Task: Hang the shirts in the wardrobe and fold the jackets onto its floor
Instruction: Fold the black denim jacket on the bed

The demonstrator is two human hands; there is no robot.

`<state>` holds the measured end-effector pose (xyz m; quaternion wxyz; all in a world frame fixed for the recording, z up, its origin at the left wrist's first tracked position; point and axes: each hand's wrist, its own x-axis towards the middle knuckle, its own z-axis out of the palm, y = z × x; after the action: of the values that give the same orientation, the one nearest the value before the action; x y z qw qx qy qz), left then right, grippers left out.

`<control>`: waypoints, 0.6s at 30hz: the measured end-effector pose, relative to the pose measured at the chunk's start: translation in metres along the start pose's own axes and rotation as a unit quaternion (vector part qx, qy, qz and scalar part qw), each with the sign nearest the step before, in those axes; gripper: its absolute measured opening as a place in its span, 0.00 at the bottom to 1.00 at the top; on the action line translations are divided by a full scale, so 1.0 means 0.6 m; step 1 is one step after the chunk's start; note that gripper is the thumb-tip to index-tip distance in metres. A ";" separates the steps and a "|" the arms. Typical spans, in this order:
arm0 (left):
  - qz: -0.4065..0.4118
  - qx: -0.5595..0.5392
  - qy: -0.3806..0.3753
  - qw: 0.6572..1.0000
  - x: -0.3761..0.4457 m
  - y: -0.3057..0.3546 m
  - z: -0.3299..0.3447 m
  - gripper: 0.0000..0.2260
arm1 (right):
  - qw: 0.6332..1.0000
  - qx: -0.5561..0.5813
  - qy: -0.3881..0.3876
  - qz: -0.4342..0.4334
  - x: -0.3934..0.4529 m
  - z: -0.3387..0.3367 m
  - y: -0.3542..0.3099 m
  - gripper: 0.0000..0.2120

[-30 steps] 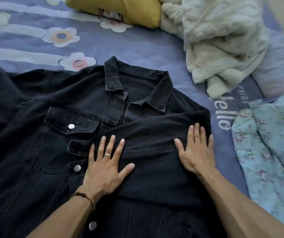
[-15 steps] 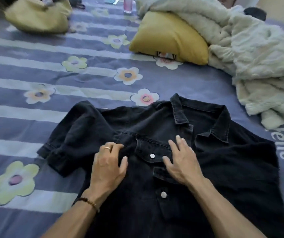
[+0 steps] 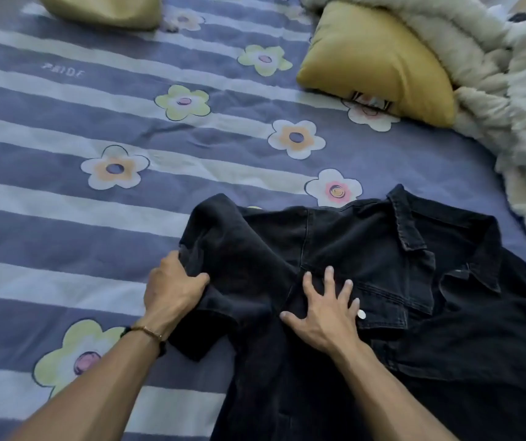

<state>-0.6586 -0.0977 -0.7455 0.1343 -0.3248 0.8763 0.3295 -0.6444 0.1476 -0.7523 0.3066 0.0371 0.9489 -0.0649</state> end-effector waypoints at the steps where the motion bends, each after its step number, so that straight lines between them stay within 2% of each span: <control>1: 0.012 -0.007 0.010 1.000 0.003 0.002 -0.008 0.08 | 0.999 -0.008 0.046 -0.008 -0.003 -0.001 -0.005 0.43; 3: 0.006 -0.018 0.048 0.999 0.008 -0.003 -0.034 0.04 | 0.995 -0.015 0.091 -0.028 -0.005 0.002 -0.015 0.41; 7: -0.039 -0.025 0.129 0.991 0.026 -0.052 -0.105 0.05 | 0.999 -0.022 -0.024 -0.012 0.012 -0.005 -0.027 0.41; 9: -0.033 -0.042 0.125 0.991 0.025 -0.064 -0.130 0.07 | 0.999 -0.019 -0.049 -0.010 0.018 -0.017 -0.025 0.42; 11: -0.006 -0.057 0.068 0.996 0.008 -0.047 -0.127 0.07 | 0.997 0.018 -0.066 -0.027 0.014 -0.030 -0.018 0.41; 14: 0.051 -0.049 -0.024 0.997 -0.042 0.008 -0.082 0.07 | 0.978 0.183 -0.090 -0.033 -0.019 -0.062 -0.004 0.30; 16: 0.088 -0.090 -0.078 0.989 -0.091 0.056 -0.046 0.04 | 0.948 0.311 -0.057 -0.029 -0.049 -0.074 0.008 0.21; 18: 0.158 -0.145 -0.181 0.960 -0.146 0.108 -0.019 0.05 | 0.884 0.467 -0.004 0.011 -0.076 -0.074 0.028 0.15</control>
<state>-0.6356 -0.0259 -0.6660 0.1883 -0.1334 0.8201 0.5236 -0.6314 0.1693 -0.6917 0.2585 0.1862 0.8069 -0.4973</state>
